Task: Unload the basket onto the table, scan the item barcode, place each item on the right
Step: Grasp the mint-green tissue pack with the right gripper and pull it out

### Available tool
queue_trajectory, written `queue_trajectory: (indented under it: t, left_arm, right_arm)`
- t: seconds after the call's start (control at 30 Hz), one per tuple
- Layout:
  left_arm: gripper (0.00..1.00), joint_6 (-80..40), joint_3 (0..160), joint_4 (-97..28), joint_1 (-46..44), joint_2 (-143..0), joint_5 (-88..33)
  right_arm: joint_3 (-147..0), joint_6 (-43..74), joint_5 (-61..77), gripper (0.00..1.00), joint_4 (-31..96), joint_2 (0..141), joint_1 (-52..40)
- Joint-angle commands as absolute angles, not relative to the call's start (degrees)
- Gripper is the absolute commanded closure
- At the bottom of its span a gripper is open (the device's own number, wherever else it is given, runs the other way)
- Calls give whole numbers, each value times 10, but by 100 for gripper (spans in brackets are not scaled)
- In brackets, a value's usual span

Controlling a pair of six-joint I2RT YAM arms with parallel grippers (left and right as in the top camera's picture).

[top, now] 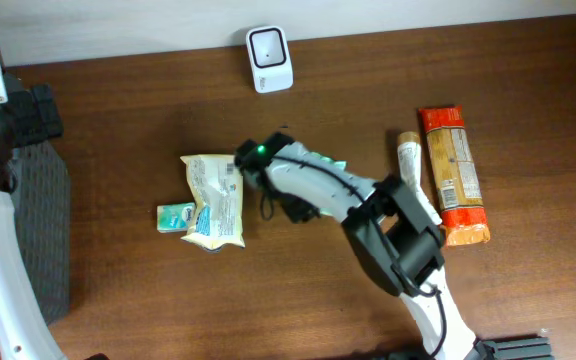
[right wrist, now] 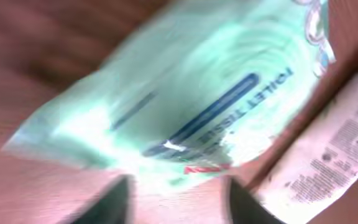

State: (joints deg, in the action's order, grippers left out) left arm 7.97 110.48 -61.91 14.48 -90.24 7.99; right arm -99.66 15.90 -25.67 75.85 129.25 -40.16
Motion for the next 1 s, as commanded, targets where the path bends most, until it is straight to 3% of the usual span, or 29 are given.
queue_trajectory:
  t: [0.0,0.23,0.3,0.43,0.53,0.7,0.93,0.97]
  left_arm:
    - [1,89,1108,-618,147,-900,79]
    - [1,89,1108,-618,147,-900,79]
    - [1,89,1108,-618,147,-900,79]
    - [1,89,1108,-618,147,-900,79]
    - [1,89,1108,-618,147,-900,79]
    - [1,89,1108,-618,147,-900,79]
    - [1,89,1108,-618,147,-900,79]
    - [1,89,1108,-618,147,-900,79]
  right_arm:
    - [-1006,133,-251,37,745,1298,-437]
    - [-1108,91,-262,36,762,1286,-405]
    - [-1135,73,-241,28,762,1286,-378]
    - [-1142,69,-13,27,753,1286,-244]
    - [-1137,-3,277,28,719,1291,-109]
    - [-1136,-58,408,27,717,1350,-44]
    - [-1134,-123,422,28,754,1419,-51]
    - [-1134,-132,423,32,757,1423,-52]
